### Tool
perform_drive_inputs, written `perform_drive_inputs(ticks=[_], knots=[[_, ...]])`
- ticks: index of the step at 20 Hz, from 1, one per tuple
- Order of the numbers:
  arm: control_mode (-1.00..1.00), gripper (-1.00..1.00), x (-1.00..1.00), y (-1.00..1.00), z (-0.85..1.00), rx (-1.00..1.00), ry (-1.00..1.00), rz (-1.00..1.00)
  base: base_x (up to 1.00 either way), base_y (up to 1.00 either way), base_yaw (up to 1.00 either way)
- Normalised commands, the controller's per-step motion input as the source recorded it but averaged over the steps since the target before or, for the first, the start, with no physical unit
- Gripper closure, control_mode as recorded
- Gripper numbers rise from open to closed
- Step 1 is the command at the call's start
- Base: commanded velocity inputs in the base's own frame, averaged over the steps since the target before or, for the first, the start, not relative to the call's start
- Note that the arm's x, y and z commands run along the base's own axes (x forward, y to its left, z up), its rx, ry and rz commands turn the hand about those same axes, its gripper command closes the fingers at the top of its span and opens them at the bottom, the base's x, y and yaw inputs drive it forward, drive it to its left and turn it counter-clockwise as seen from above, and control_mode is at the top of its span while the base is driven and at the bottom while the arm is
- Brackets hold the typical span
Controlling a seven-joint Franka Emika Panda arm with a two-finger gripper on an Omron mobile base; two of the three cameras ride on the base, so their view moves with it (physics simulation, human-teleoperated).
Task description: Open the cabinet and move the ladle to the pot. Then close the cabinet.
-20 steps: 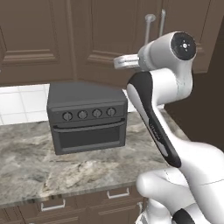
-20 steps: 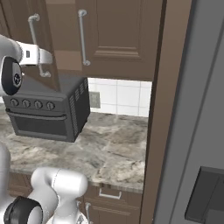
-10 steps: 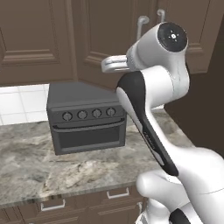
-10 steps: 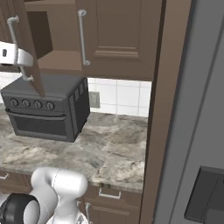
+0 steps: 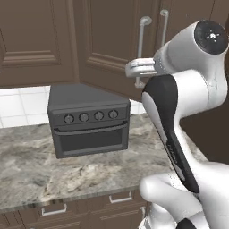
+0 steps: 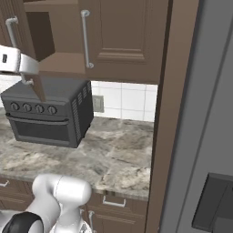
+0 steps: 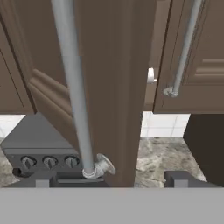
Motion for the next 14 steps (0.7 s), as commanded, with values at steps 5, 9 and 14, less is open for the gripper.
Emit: perform_drive_inputs(ticks=[5, 9, 14], knots=[[-1.00, -1.00, -0.92, -0.95, 0.01, 0.05, -0.16, -0.01, 0.00, 0.00, 0.00], [-1.00, -1.00, -0.02, -0.94, 0.00, 0.25, -0.01, 0.02, 0.00, 0.00, 0.00], [-1.00, -1.00, 0.41, -0.39, -0.05, 0.34, 0.00, 0.14, 0.00, 0.00, 0.00]])
